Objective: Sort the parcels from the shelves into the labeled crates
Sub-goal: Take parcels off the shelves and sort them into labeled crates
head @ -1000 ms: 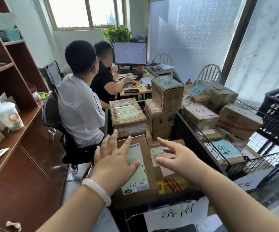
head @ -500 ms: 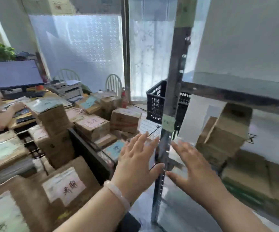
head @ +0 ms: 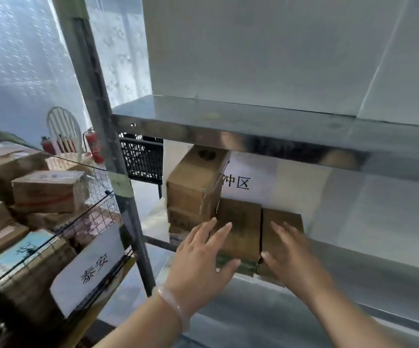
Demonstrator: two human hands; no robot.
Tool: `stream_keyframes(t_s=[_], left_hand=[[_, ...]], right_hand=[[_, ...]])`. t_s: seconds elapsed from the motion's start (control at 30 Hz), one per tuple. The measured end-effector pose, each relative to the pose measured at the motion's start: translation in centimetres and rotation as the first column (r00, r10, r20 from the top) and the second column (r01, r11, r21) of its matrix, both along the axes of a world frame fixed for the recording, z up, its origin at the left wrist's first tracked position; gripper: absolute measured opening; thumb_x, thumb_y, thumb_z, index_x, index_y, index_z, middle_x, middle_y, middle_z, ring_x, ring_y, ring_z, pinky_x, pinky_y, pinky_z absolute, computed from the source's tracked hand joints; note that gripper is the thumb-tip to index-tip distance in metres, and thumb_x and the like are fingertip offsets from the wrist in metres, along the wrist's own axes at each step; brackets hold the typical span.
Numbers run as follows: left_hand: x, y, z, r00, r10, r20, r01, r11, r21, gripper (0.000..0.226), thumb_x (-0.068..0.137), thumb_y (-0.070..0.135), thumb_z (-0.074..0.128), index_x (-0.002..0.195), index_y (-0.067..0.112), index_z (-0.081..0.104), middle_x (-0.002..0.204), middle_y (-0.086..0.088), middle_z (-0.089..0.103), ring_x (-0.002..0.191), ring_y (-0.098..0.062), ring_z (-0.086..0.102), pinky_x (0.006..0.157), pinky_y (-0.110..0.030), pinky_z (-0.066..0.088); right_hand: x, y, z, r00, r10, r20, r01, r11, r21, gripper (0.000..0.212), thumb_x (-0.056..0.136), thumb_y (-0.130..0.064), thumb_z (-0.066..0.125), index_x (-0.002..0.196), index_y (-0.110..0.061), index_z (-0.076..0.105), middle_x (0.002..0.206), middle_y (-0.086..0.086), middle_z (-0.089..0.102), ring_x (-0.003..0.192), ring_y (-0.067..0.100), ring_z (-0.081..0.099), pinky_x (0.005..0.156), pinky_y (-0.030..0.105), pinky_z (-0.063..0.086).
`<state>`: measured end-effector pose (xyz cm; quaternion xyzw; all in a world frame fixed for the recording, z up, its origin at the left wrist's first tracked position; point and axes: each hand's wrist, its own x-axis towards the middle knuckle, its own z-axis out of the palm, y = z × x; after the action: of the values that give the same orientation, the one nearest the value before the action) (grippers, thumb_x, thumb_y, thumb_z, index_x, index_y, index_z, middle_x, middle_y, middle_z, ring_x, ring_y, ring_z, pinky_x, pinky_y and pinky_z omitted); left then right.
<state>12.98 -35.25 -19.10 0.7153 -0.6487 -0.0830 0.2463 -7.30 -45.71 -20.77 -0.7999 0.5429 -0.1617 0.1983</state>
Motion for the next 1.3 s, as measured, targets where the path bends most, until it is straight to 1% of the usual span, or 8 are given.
stream_keyframes(t_s=[0.4, 0.63, 0.83, 0.93, 1.03, 1.1, 1.2, 1.3], left_hand=[[-8.6, -6.5, -4.2, 0.989, 0.014, -0.149, 0.006, 0.991, 0.134, 0.065, 0.094, 0.053, 0.054, 0.152, 0.04, 0.026, 0.16, 0.015, 0.018, 0.148, -0.011, 0.011, 0.12, -0.029, 0.015], [-11.6, -9.0, -3.4, 0.937, 0.049, -0.345, 0.0, 0.99, 0.14, 0.07, 0.094, 0.049, 0.057, 0.154, 0.035, 0.024, 0.159, 0.012, 0.023, 0.147, -0.009, 0.015, 0.119, -0.028, 0.02], [-14.3, -10.2, -1.7, 0.742, 0.096, -0.663, -0.042, 0.994, 0.097, 0.051, 0.087, 0.035, 0.071, 0.124, 0.053, 0.042, 0.121, 0.019, 0.062, 0.108, 0.002, 0.059, 0.092, -0.023, 0.054], [-14.5, -9.5, -1.8, 0.592, 0.081, -0.802, -0.028, 0.996, 0.08, 0.063, 0.089, 0.037, 0.07, 0.14, 0.052, 0.035, 0.115, 0.032, 0.059, 0.108, 0.007, 0.057, 0.097, -0.023, 0.049], [-15.1, -8.6, -1.7, 0.401, 0.191, -0.896, -0.019, 0.98, 0.2, 0.07, 0.092, 0.04, 0.065, 0.147, 0.052, 0.025, 0.124, 0.029, 0.049, 0.117, -0.004, 0.053, 0.107, -0.032, 0.042], [-15.5, -8.3, -1.7, 0.455, 0.205, -0.867, -0.017, 0.975, 0.222, 0.071, 0.093, 0.041, 0.063, 0.151, 0.047, 0.022, 0.132, 0.019, 0.048, 0.118, -0.007, 0.052, 0.108, -0.033, 0.04], [-15.8, -7.8, -1.3, 0.587, 0.157, -0.794, 0.013, 0.979, 0.203, 0.082, 0.081, 0.061, 0.067, 0.151, 0.039, 0.03, 0.14, 0.011, 0.05, 0.123, -0.01, 0.053, 0.107, -0.033, 0.043], [-16.2, -6.7, -0.5, 0.451, 0.086, -0.888, 0.115, 0.981, 0.154, 0.09, 0.06, 0.065, 0.083, 0.135, 0.049, 0.037, 0.122, 0.017, 0.063, 0.11, -0.003, 0.062, 0.092, -0.024, 0.054]], right_hand=[[-4.8, -8.6, -7.7, 0.808, -0.488, 0.33, 0.184, 0.742, 0.645, 0.056, 0.084, -0.03, 0.071, 0.135, -0.019, 0.052, 0.112, 0.006, 0.071, 0.104, 0.024, 0.067, 0.096, 0.044, 0.052], [-8.9, -6.1, -5.6, 0.642, -0.473, 0.604, 0.081, 0.825, 0.559, 0.037, 0.089, -0.022, 0.069, 0.125, -0.024, 0.06, 0.107, -0.002, 0.073, 0.098, 0.019, 0.069, 0.093, 0.045, 0.054], [-11.7, -3.4, -2.5, 0.609, -0.256, 0.751, -0.051, 0.932, 0.359, 0.044, 0.087, -0.042, 0.069, 0.129, -0.043, 0.057, 0.118, -0.02, 0.068, 0.107, 0.0, 0.064, 0.089, 0.029, 0.05], [-13.0, -3.4, -1.6, 0.491, -0.338, 0.803, 0.032, 0.928, 0.371, 0.026, 0.093, -0.04, 0.06, 0.117, -0.05, 0.062, 0.118, -0.021, 0.066, 0.105, -0.004, 0.062, 0.086, 0.026, 0.049], [-14.0, -3.3, -1.2, 0.429, -0.382, 0.819, -0.141, 0.867, 0.478, 0.071, 0.075, -0.052, 0.068, 0.142, -0.044, 0.044, 0.132, -0.017, 0.056, 0.107, -0.001, 0.061, 0.086, 0.028, 0.049], [-14.2, -3.1, -0.8, 0.397, -0.388, 0.832, -0.224, 0.838, 0.498, 0.083, 0.067, -0.049, 0.072, 0.143, -0.038, 0.043, 0.132, -0.011, 0.061, 0.111, 0.01, 0.064, 0.095, 0.04, 0.051], [-14.1, -2.3, 0.1, 0.55, -0.276, 0.788, -0.065, 0.927, 0.37, 0.08, 0.061, -0.054, 0.076, 0.133, -0.048, 0.042, 0.121, -0.024, 0.059, 0.106, -0.003, 0.06, 0.093, 0.03, 0.051], [-13.7, -1.2, 0.6, 0.657, -0.131, 0.743, -0.091, 0.964, 0.251, 0.075, 0.063, -0.056, 0.076, 0.13, -0.052, 0.042, 0.12, -0.033, 0.054, 0.105, -0.013, 0.056, 0.077, 0.011, 0.049]])
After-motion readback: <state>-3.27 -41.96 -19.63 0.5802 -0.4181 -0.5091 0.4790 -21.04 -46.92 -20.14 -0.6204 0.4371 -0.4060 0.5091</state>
